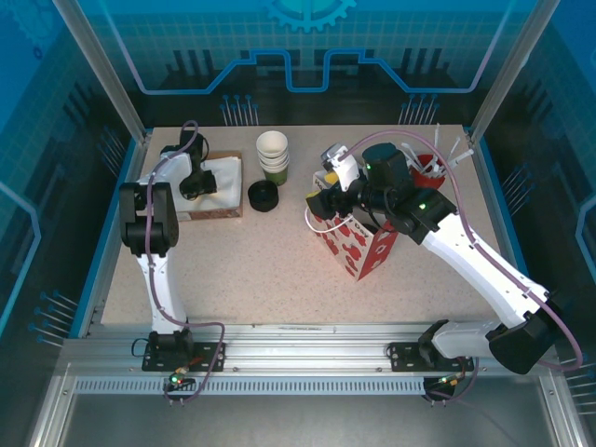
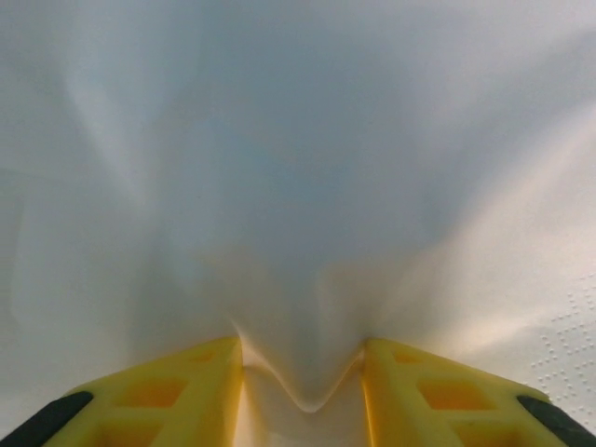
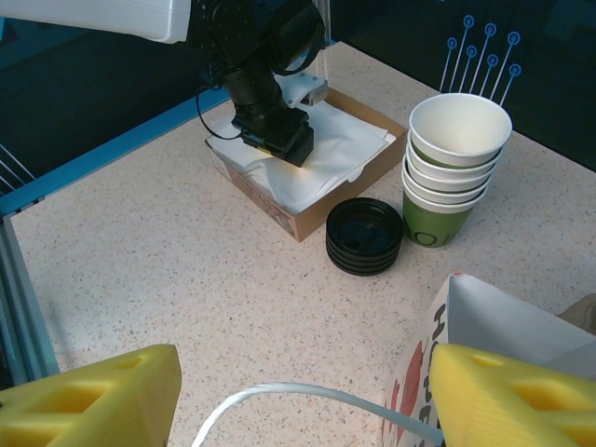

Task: Pack the takeout coffee

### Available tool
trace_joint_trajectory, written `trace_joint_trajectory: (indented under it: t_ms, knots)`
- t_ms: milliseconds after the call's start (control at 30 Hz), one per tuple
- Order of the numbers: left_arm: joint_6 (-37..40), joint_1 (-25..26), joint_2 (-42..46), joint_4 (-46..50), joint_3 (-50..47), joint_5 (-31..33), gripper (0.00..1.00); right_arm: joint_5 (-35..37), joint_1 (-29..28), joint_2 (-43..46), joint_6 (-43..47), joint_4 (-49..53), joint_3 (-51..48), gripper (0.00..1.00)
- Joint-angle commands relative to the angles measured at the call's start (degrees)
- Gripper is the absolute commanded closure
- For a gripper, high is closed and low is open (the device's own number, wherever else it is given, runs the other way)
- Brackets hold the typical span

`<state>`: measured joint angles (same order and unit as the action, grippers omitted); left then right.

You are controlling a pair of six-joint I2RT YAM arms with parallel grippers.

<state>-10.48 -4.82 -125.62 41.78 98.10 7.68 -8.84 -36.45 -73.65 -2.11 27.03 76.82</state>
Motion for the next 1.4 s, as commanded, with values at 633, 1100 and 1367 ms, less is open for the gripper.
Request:
trace_joint_trajectory:
  t_ms: [633, 1100, 1367]
  knots:
    - [0.3, -0.4, 2.9, 2.2, 2.1, -1.1, 0.72, -1.0, -0.6, -0.6, -0.9, 0.3, -0.7, 0.27]
    - [0.5, -0.4, 5.1, 2.2, 2.1, -1.2, 0.84, -1.3, -0.6, -0.9, -1.0, 0.4, -0.1, 0.27]
    - [-0.1, -0.4, 11.6, 2.1, 1.4, -1.2, 0.92, -1.0, -0.9, -0.3, -1.8, 1.7, 1.4, 0.27]
